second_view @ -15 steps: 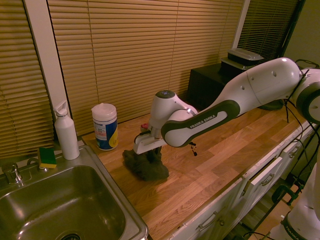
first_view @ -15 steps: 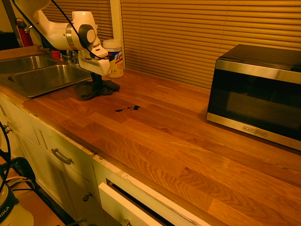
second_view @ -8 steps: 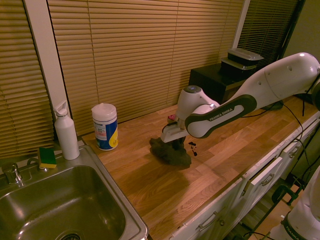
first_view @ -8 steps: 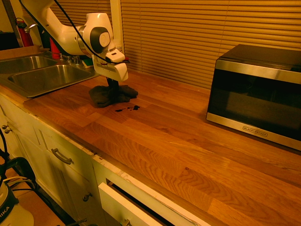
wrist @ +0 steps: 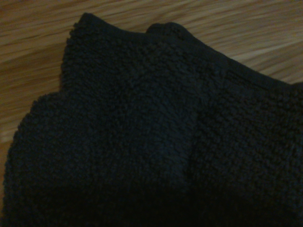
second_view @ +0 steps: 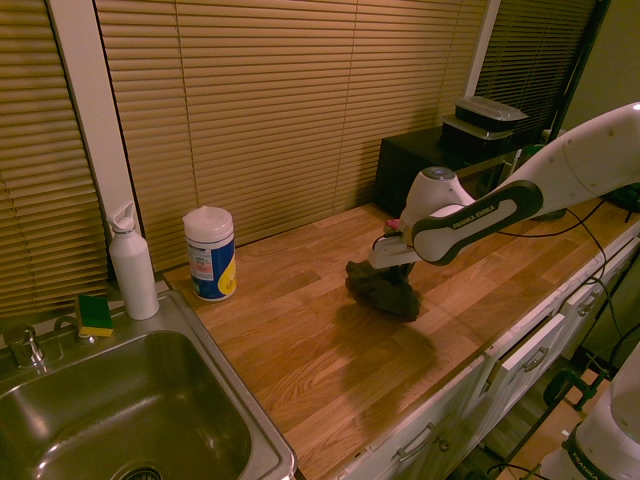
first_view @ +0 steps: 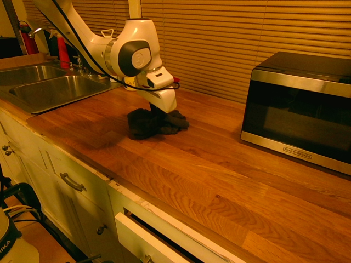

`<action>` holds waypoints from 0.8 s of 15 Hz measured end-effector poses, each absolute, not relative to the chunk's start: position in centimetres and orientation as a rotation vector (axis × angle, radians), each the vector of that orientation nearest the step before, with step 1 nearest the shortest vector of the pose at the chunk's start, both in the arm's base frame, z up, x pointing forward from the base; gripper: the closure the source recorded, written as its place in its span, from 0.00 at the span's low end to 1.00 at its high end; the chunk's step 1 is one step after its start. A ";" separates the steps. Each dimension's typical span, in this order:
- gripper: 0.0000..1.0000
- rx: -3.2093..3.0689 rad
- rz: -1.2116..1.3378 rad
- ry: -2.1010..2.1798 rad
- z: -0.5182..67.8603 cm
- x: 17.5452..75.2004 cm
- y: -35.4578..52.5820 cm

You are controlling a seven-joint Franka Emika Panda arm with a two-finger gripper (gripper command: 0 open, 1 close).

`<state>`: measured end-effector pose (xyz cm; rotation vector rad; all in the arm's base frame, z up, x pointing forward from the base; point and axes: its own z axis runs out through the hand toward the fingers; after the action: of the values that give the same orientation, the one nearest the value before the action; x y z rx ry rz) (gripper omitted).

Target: Clear the spill

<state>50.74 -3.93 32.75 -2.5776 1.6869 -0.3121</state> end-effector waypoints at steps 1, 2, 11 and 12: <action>1.00 -2.552 -0.320 1.716 32.7 50.5 -6.0; 1.00 -2.538 -0.321 1.729 32.7 50.2 -7.5; 1.00 -2.687 -0.348 1.507 32.7 47.9 0.5; 1.00 -2.700 -0.330 1.485 32.7 47.3 3.3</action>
<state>47.26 3.30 32.72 -2.6996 1.4846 -0.3301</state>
